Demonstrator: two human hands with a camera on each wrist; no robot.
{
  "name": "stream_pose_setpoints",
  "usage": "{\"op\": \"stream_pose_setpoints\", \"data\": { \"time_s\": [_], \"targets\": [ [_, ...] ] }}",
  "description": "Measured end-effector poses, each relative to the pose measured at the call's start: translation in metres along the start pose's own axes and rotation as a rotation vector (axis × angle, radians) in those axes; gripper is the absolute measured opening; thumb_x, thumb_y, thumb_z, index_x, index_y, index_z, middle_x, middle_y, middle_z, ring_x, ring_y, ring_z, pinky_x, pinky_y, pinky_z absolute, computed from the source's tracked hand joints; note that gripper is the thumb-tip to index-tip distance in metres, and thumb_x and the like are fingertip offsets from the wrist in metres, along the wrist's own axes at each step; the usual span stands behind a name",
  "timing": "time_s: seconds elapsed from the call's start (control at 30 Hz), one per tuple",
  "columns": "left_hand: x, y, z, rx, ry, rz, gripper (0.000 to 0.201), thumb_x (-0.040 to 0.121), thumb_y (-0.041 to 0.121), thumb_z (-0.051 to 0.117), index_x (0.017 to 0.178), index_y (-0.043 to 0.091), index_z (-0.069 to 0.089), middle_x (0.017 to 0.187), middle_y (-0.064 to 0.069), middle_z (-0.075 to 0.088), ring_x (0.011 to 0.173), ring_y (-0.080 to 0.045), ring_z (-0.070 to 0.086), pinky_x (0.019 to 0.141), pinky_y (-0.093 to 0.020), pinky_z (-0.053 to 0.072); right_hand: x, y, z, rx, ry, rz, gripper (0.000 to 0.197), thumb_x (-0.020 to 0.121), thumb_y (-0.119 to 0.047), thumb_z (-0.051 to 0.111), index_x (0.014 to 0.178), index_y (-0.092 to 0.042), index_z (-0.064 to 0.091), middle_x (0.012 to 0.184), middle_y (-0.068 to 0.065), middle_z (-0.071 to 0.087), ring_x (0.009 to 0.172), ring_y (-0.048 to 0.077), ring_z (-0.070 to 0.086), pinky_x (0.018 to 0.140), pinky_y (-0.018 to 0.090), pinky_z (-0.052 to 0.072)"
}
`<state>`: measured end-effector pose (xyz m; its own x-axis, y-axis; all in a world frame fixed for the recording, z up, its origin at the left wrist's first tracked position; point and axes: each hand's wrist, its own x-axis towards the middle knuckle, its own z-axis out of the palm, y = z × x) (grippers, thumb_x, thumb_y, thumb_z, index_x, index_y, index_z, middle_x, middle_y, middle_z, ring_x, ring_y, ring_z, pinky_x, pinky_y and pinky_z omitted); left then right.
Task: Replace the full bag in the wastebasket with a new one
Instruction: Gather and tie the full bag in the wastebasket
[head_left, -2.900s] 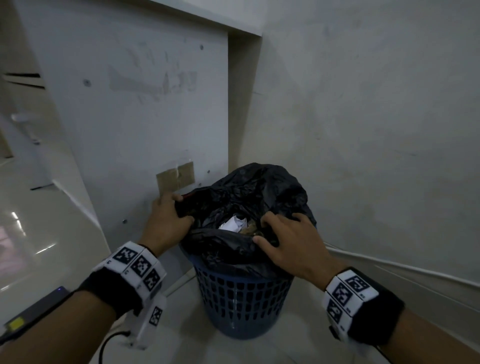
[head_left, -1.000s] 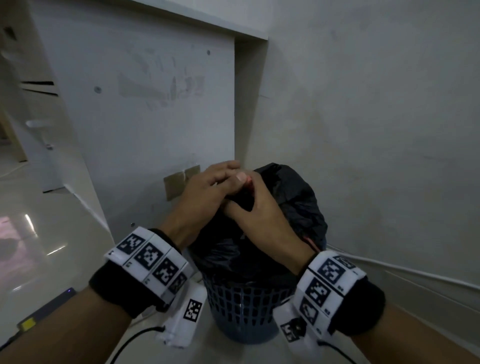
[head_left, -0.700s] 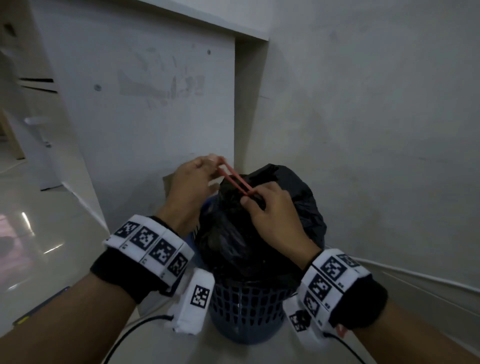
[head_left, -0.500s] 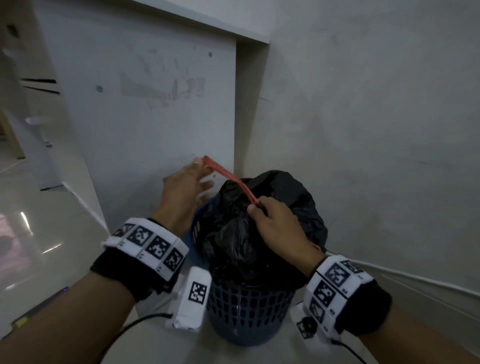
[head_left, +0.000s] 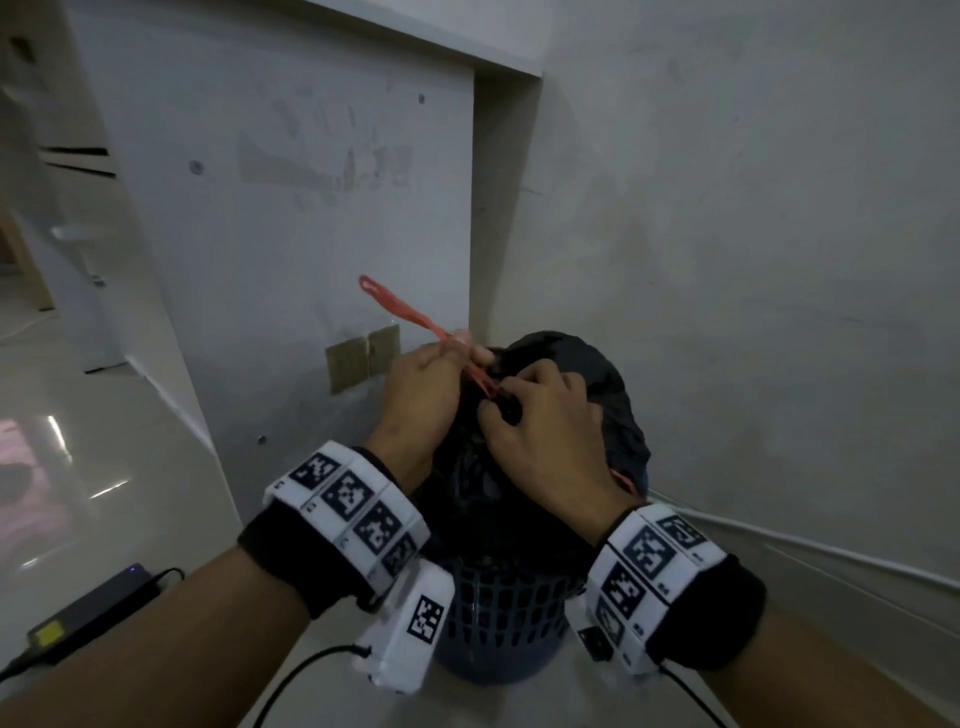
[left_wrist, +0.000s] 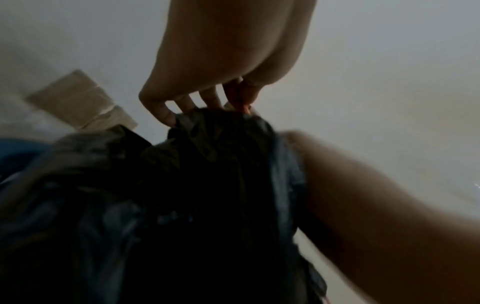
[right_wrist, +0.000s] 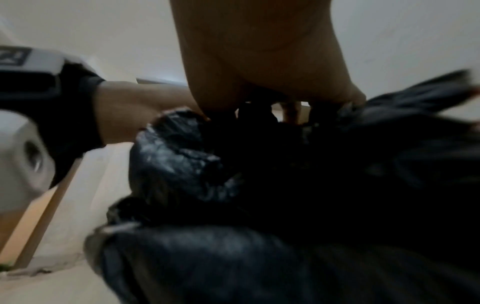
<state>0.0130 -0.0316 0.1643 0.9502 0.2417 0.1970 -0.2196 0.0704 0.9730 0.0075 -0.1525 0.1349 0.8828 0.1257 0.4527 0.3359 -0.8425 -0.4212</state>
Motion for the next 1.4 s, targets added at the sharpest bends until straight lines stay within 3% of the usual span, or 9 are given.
{"op": "stream_pose_setpoints", "data": {
  "time_s": [0.13,0.27,0.4,0.5,0.63,0.83,1.07,1.2,1.4],
  "targets": [
    [0.025,0.004,-0.023,-0.054,0.179,-0.11,0.023,0.096,0.021,0.05,0.077,0.017,0.063,0.098,0.001,0.065,0.084,-0.013,0.055,0.062,-0.024,0.039,-0.006,0.02,0.005,-0.124,-0.183,0.019,0.032,0.095,-0.046,0.042,0.122,-0.033,0.052,0.128,0.0,0.043,0.124,0.029,0.034,0.1,0.049,0.029],
    [0.028,-0.005,-0.026,-0.176,0.137,-0.176,0.036,0.102,0.028,0.037,0.069,0.019,0.048,0.072,0.006,0.066,0.071,-0.014,0.059,0.062,-0.028,0.043,-0.009,0.025,0.015,-0.109,-0.242,-0.043,0.035,0.096,-0.048,0.042,0.129,-0.038,0.044,0.136,-0.003,0.04,0.13,0.027,0.031,0.105,0.05,0.029],
    [0.03,-0.005,-0.031,-0.277,0.102,-0.156,0.036,0.104,0.033,0.034,0.075,0.017,0.047,0.056,0.002,0.046,0.05,-0.013,0.061,0.072,-0.037,0.055,-0.015,0.04,0.01,0.15,-0.044,-0.156,0.046,0.092,-0.05,0.054,0.134,-0.034,0.047,0.141,-0.006,0.042,0.135,0.018,0.032,0.111,0.038,0.032],
    [0.032,-0.002,-0.038,-0.248,0.092,-0.108,0.036,0.104,0.033,0.034,0.077,0.014,0.048,0.053,-0.001,0.039,0.037,-0.01,0.049,0.068,-0.038,0.055,-0.027,0.058,0.0,0.009,0.16,-0.297,0.046,0.089,-0.048,0.057,0.129,-0.026,0.053,0.134,-0.001,0.05,0.127,0.02,0.043,0.104,0.036,0.04],
    [0.033,0.002,-0.032,-0.164,0.038,-0.102,0.036,0.104,0.034,0.034,0.075,0.016,0.048,0.051,0.005,0.028,0.033,-0.005,0.03,0.047,-0.026,0.037,-0.043,0.077,-0.007,0.003,-0.006,-0.135,0.05,0.091,-0.06,0.046,0.132,-0.032,0.045,0.126,-0.006,0.048,0.114,0.016,0.047,0.09,0.029,0.047],
    [0.022,0.026,0.001,-0.017,-0.079,0.0,0.029,0.096,0.021,0.034,0.072,0.018,0.051,0.044,0.013,0.032,0.038,-0.005,0.025,0.043,-0.022,0.021,-0.057,0.092,-0.014,-0.067,-0.122,-0.037,0.045,0.1,-0.035,0.045,0.142,-0.033,0.028,0.132,-0.002,0.04,0.114,0.023,0.046,0.084,0.024,0.036],
    [0.009,0.02,0.03,0.219,-0.304,0.038,0.031,0.097,0.019,0.044,0.078,0.017,0.067,0.056,0.007,0.041,0.039,-0.005,0.033,0.04,-0.021,0.026,-0.053,0.087,-0.043,0.083,-0.296,0.157,0.018,0.098,-0.017,0.046,0.113,-0.019,0.038,0.072,0.005,0.052,0.055,0.02,0.042,0.048,0.028,0.028],
    [0.003,0.009,0.033,0.454,-0.342,0.186,0.023,0.093,0.027,0.055,0.089,0.023,0.077,0.062,0.024,0.066,0.053,0.001,0.061,0.046,-0.026,0.042,-0.042,0.068,-0.075,0.359,-0.307,0.131,0.009,0.093,-0.014,0.056,0.097,-0.019,0.049,0.057,-0.009,0.05,0.051,0.011,0.042,0.054,0.027,0.034],
    [-0.008,0.005,0.038,0.712,-0.718,0.306,0.018,0.096,0.025,0.055,0.1,0.029,0.072,0.048,0.027,0.054,0.045,0.01,0.047,0.048,-0.005,0.032,-0.025,0.035,-0.11,0.618,-0.192,0.033,0.006,0.087,0.0,0.062,0.091,-0.004,0.066,0.075,0.006,0.072,0.068,0.006,0.066,0.065,0.01,0.048]
  ]
}}
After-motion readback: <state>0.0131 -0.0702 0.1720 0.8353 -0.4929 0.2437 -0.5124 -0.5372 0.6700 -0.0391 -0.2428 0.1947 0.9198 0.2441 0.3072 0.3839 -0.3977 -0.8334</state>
